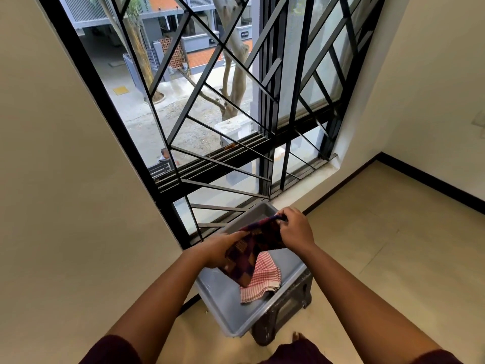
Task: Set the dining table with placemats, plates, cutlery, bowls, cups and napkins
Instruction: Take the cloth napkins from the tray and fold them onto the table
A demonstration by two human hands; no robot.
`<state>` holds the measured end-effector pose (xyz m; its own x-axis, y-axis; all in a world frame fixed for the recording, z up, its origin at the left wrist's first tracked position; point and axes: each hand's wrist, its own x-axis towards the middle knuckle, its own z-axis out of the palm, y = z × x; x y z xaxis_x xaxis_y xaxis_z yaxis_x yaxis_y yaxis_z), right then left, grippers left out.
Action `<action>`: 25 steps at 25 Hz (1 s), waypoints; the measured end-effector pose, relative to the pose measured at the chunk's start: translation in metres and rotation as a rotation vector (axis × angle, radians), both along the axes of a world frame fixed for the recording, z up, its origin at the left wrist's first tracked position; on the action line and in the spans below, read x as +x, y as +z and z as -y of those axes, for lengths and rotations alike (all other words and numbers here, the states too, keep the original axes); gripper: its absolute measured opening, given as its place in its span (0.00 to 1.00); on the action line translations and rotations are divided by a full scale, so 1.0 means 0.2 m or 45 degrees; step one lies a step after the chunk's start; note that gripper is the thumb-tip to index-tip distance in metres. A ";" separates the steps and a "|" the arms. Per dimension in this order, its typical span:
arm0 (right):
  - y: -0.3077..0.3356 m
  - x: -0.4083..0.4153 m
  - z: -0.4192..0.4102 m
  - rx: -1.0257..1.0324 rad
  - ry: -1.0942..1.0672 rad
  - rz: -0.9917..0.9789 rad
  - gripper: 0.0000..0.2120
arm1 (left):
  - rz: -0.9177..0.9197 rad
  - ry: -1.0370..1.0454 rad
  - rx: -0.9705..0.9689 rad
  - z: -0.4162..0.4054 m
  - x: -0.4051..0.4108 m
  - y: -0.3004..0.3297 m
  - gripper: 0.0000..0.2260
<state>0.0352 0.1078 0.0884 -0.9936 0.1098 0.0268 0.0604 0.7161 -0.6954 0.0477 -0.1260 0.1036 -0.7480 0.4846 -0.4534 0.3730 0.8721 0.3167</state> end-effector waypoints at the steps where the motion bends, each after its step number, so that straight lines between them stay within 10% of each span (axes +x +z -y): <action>1: 0.00 0.02 0.01 -0.028 0.029 -0.024 0.06 | 0.113 0.114 0.174 -0.01 0.01 0.02 0.46; 10: -0.04 0.22 0.27 -0.094 0.297 -0.174 0.05 | 0.729 1.097 1.286 -0.09 0.07 0.03 0.37; 21: -0.06 0.33 0.31 -0.032 0.428 -0.474 0.13 | 0.537 1.456 1.715 -0.15 0.11 -0.04 0.20; 25: -0.10 0.28 0.20 -0.238 -0.045 -0.170 0.09 | 0.498 1.449 1.745 -0.20 0.11 -0.08 0.24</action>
